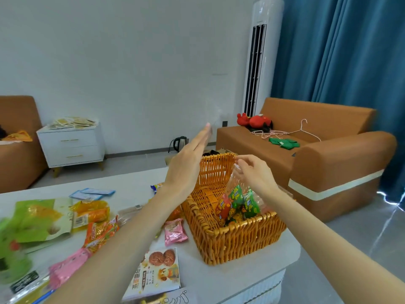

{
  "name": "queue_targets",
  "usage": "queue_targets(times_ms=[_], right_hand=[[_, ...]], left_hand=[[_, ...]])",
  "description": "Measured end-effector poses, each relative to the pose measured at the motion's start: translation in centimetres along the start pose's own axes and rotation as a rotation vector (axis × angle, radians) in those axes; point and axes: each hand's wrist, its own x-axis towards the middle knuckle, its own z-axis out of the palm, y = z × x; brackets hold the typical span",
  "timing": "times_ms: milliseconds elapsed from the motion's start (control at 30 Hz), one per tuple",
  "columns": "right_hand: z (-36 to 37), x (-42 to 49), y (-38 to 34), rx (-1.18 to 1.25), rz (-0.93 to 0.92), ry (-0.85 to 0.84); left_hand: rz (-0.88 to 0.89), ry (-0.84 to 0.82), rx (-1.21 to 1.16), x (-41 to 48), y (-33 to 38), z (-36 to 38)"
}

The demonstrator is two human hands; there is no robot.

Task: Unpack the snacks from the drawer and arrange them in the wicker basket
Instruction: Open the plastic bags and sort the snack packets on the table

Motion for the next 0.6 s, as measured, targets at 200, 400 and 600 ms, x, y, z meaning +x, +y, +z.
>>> queue_targets(times_ms=[200, 400, 600], right_hand=[[-0.4, -2.2, -5.2, 0.906, 0.350, -0.452], [2.1, -5.7, -7.5, 1.084, 0.395, -0.876], [10.0, -10.9, -8.2, 0.640, 0.442, -0.793]], left_hand=[[0.292, -0.011, 0.207, -3.5, 0.1, -6.1], [0.587, -0.128, 0.440, -10.0, -2.0, -12.7], [0.491, -0.247, 0.397, -17.7, -5.2, -16.0]])
